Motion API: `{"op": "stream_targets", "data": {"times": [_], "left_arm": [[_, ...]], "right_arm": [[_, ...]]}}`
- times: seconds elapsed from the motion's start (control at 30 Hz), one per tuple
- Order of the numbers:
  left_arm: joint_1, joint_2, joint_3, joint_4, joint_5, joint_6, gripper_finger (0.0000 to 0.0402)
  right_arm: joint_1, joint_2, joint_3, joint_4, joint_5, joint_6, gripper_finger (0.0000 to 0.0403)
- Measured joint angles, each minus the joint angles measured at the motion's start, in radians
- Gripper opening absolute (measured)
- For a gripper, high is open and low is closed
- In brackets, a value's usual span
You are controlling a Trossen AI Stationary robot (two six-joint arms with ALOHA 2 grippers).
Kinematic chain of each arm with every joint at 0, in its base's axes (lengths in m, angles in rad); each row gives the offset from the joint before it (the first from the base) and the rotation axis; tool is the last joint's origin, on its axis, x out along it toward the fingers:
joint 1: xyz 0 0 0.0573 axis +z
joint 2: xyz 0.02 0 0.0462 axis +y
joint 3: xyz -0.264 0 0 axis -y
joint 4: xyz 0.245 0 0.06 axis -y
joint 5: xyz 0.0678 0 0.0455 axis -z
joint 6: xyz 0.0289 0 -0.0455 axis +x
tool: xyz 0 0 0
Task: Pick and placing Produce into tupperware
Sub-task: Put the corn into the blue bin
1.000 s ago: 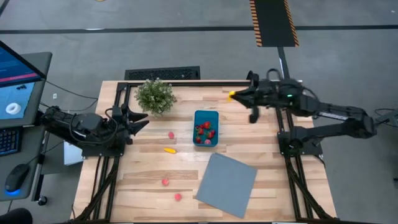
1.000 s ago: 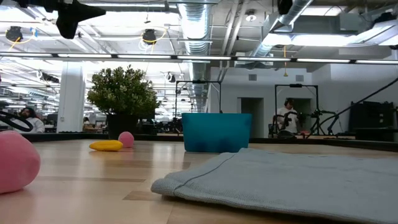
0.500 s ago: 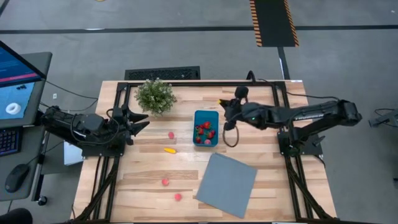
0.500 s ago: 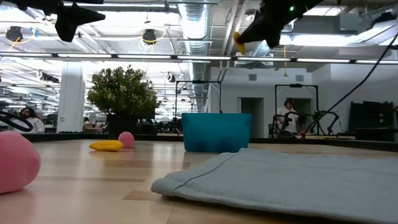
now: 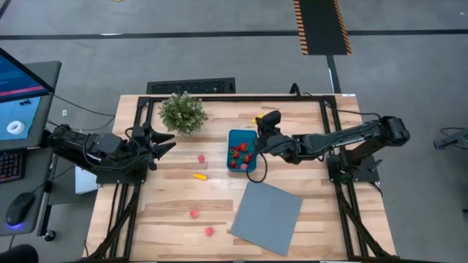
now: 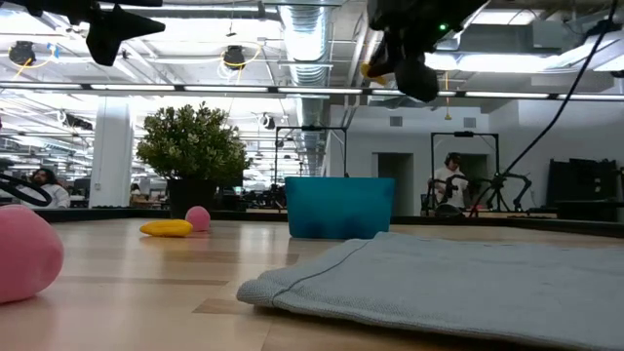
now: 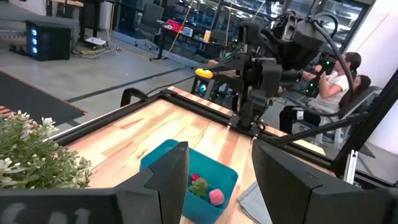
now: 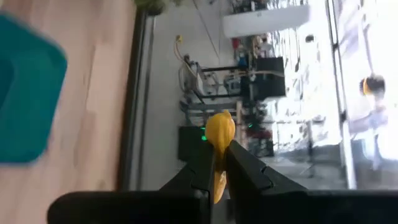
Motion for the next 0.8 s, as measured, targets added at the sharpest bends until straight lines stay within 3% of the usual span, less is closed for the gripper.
{"op": "stream_targets", "data": {"times": [0.2, 0.33, 0.53, 0.73, 0.8], "left_arm": [[0.0, 0.0, 0.0, -0.002, 0.006, -0.023, 0.0167], [0.0, 0.0, 0.0, -0.012, 0.011, -0.027, 0.0167], [0.0, 0.0, 0.0, -0.03, 0.01, -0.027, 0.0167], [0.0, 0.0, 0.0, -0.057, 0.008, -0.042, 0.0167], [0.0, 0.0, 0.0, -0.06, 0.006, -0.042, 0.0167]], "right_arm": [[0.005, -0.015, 0.062, -0.054, -0.101, 0.451, 0.0052], [-0.03, -0.046, 0.134, -0.189, -0.396, 0.766, 0.005], [-0.108, -0.048, 0.199, -0.365, -0.649, 0.968, 0.0046], [-0.227, -0.048, 0.224, -0.488, -1.014, 1.156, 0.0045], [-0.249, -0.032, 0.225, -0.499, -1.051, 1.177, 0.0045]]}}
